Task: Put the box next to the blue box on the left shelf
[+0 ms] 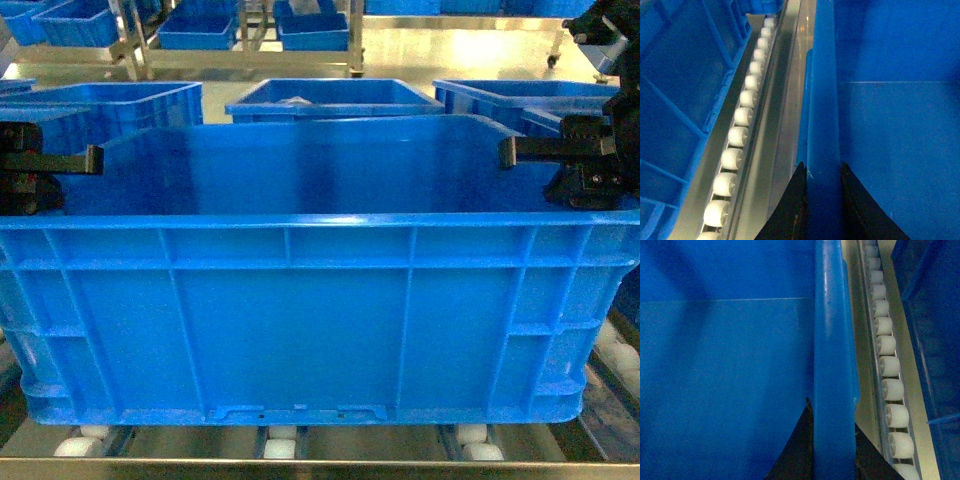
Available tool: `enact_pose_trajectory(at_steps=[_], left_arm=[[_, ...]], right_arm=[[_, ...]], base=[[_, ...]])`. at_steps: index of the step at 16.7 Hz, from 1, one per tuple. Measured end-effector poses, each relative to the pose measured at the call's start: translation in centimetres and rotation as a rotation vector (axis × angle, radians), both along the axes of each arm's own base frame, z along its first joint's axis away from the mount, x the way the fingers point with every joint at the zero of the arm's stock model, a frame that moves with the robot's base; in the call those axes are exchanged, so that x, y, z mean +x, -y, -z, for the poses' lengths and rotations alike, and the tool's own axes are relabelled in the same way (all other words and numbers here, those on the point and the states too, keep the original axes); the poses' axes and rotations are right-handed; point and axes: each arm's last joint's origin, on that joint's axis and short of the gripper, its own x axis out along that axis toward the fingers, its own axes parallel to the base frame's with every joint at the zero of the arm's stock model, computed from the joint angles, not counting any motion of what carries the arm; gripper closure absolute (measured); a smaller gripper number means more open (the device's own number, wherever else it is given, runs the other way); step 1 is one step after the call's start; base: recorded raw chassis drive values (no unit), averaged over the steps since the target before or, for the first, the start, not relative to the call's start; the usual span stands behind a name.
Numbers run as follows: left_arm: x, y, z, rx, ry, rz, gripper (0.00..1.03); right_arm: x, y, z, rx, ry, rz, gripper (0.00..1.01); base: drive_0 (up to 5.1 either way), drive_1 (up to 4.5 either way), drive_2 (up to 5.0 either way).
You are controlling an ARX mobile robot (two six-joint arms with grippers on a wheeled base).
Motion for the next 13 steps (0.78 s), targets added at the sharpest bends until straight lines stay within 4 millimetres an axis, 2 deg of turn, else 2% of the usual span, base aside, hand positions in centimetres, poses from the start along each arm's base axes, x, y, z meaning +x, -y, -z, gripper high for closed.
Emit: enact_pose_trajectory(at_steps=[4, 5, 6, 10, 13], left_arm=[[0.3, -0.6, 0.3, 0.002, 0.005, -0.003, 0.94], [0.4, -0.6, 0.3, 0.001, 0.012, 0.001, 0.94], [0.4, -0.6, 0.2, 0.0, 0.023, 0.0, 0.88], [0.5, -0.1, 0.1, -0.002, 0.07, 0.001, 0.58], [0.0, 0.8, -0.5, -0.062, 0.135, 0.02, 0.27]], right_arm=[[0.1, 0.0, 0.0, 0.008, 0.002, 0.003, 0.94], [0.1, 0.0, 0.1, 0.001, 0.001, 0.001, 0.91], [0.1, -0.3, 0.1, 0.0, 0.005, -0.011, 0.79], [-0.1, -1.0, 0.0, 0.017, 0.01, -0.052, 0.49], [-0.3, -1.0, -0.7, 0.022, 0.117, -0.043, 0.16]], base=[[0.0, 0.0, 0.0], [0.0, 0.0, 0.0], [0.0, 0.0, 0.0], [0.0, 0.0, 0.0], [0.0, 0.0, 0.0]])
